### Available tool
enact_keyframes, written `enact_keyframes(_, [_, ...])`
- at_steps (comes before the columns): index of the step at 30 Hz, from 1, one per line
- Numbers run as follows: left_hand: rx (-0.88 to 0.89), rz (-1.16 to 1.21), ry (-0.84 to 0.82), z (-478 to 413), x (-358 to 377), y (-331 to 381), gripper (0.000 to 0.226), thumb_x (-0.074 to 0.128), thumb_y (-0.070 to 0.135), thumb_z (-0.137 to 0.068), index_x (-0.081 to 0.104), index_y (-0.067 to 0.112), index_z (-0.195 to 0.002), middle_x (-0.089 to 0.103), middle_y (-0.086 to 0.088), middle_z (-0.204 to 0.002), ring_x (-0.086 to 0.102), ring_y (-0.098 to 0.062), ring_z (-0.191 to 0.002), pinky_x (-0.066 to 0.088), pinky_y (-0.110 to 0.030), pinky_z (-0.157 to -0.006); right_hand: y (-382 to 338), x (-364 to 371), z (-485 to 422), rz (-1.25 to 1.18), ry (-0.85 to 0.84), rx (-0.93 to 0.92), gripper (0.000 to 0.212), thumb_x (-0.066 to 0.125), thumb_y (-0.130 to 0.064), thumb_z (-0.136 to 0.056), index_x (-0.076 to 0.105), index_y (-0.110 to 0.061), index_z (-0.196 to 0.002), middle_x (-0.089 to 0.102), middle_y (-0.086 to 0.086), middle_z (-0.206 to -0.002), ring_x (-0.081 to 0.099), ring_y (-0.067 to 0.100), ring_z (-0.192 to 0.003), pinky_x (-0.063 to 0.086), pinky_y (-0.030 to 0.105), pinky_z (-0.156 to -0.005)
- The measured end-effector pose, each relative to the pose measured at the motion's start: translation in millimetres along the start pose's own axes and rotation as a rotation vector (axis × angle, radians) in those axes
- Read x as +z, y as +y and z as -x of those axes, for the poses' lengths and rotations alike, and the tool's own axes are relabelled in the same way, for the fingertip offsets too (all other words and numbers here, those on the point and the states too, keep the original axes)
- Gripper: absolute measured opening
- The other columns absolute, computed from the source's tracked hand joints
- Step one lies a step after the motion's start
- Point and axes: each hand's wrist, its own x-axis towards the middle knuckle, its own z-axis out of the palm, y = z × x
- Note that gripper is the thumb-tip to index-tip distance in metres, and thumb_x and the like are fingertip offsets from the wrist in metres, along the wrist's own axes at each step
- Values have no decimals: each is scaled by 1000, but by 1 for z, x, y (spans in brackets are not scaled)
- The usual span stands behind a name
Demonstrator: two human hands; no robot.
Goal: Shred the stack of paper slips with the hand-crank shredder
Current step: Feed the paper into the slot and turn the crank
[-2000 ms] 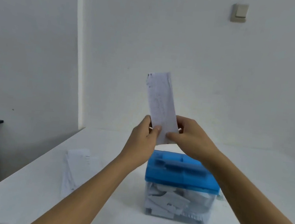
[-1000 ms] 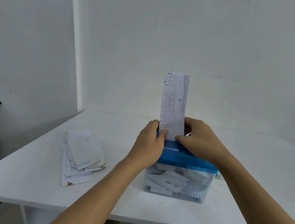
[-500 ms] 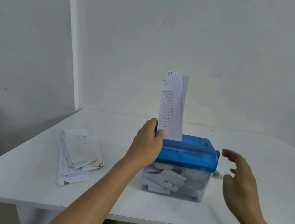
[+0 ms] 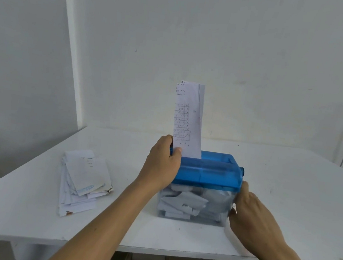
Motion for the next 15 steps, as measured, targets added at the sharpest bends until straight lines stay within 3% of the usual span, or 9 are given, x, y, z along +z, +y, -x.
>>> enact_keyframes(4, [-1,-25,5,-2,1,-1,20,42,27,-107,46,17,-124,48,2,-148,47,-9,-117,46,-8,-71,-3,-17,2,153,-16,37,21,50,-30,-99,31,-28,-108,58,-9,-79,59,13,-66,57,27,-64])
enact_keyframes(7, [-13,-8,-3,-1,1,-1,23,45,31,-106,46,20,-126,49,4,-147,47,-8,-118,45,-8,-70,-11,-33,1,231,-51,41,11,49,-34,-100,40,-27,-98,56,-11,-78,58,11,-65,57,25,-65])
enact_keyframes(12, [-26,42,-26,-1,-1,0,42,65,49,-93,47,27,-124,56,12,-128,53,-9,-115,47,-14,-78,-27,-69,-6,381,-216,72,24,48,-24,-97,37,-26,-76,51,-9,-76,53,8,-65,42,18,-55])
enact_keyframes(15, [-34,7,-67,1,-5,1,62,71,65,-80,51,31,-129,57,19,-122,56,-6,-110,48,-18,-83,-32,-91,-19,451,-353,50,20,50,-22,-93,38,-22,-77,51,-6,-79,48,7,-64,39,20,-57])
